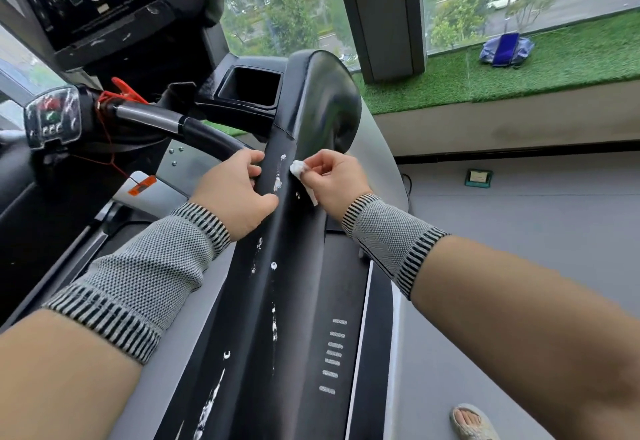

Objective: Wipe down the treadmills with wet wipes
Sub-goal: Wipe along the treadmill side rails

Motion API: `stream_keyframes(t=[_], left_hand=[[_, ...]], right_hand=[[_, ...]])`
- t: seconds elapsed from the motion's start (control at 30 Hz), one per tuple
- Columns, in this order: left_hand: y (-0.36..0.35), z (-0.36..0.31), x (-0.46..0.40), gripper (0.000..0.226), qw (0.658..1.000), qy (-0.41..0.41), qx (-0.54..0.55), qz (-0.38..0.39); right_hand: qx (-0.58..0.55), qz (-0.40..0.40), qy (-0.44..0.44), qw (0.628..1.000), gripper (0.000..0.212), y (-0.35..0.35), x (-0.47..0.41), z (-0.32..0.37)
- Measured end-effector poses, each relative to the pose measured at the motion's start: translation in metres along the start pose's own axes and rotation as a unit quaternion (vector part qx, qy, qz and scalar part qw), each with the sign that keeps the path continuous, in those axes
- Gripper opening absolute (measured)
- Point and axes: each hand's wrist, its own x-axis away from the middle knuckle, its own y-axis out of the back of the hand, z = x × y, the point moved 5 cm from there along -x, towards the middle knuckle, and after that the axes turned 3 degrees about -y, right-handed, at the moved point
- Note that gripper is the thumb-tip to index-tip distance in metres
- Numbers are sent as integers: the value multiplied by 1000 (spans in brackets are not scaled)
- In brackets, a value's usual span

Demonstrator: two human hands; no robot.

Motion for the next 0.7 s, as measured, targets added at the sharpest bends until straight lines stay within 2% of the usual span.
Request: stream_keyframes(t=[0.17,0.33,0.47,0.53,0.57,0.7], left_hand=[[-2,4,1,66,999,-10,-41,-3],[-3,4,2,65,998,-16,-61,-4],[-3,5,1,65,997,-21,-72,-10],[-2,5,0,65,997,-22,-71,-11],[-2,5,0,66,997,-22,-69,-10],[-3,4,0,65,997,-24,-77,-4]], right_hand=[[65,102,80,989,13,-1,23,-4],[5,-4,16,1000,19,1,1,-8],[81,70,97,990,11,-1,27,0],[102,106,117,982,14,0,36,1],[99,102,111,984,15,0,34,2],[7,3,16,1000,18,3,8,0]])
